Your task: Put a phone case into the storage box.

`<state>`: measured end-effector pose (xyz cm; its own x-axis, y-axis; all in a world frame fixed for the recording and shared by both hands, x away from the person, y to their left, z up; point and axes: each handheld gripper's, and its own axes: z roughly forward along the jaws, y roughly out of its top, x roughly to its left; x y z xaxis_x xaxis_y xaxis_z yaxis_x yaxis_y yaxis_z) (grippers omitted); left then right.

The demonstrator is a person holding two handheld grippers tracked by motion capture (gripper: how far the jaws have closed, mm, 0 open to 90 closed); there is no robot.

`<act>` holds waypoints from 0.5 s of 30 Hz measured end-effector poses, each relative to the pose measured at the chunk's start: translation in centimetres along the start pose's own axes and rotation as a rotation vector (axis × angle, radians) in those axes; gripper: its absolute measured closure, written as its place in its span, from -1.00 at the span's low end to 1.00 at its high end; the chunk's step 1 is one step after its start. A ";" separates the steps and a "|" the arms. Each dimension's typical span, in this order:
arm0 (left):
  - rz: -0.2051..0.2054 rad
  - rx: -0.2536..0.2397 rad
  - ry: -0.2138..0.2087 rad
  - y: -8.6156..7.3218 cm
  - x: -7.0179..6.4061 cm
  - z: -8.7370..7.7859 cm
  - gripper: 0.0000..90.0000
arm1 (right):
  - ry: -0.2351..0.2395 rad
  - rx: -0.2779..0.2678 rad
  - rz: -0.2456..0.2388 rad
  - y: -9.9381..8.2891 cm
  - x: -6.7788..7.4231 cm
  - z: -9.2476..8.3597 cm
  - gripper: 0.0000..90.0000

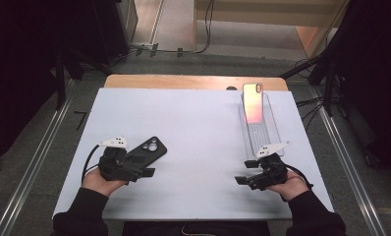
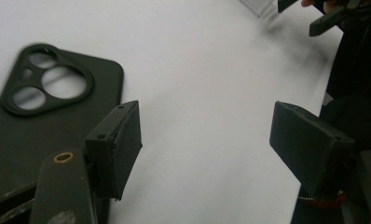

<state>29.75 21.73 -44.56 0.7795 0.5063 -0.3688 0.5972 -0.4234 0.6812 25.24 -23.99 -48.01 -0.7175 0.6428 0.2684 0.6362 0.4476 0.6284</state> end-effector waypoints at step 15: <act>-0.037 0.004 0.095 1.4 3.4 -0.4 -0.62 | -0.004 0.012 0.008 0.0 0.0 0.1 -0.51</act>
<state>33.14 23.11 -44.59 0.7353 0.5909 -0.3319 0.6265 -0.4059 0.6654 25.30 -23.96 -48.10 -0.7110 0.6489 0.2710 0.6455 0.4494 0.6175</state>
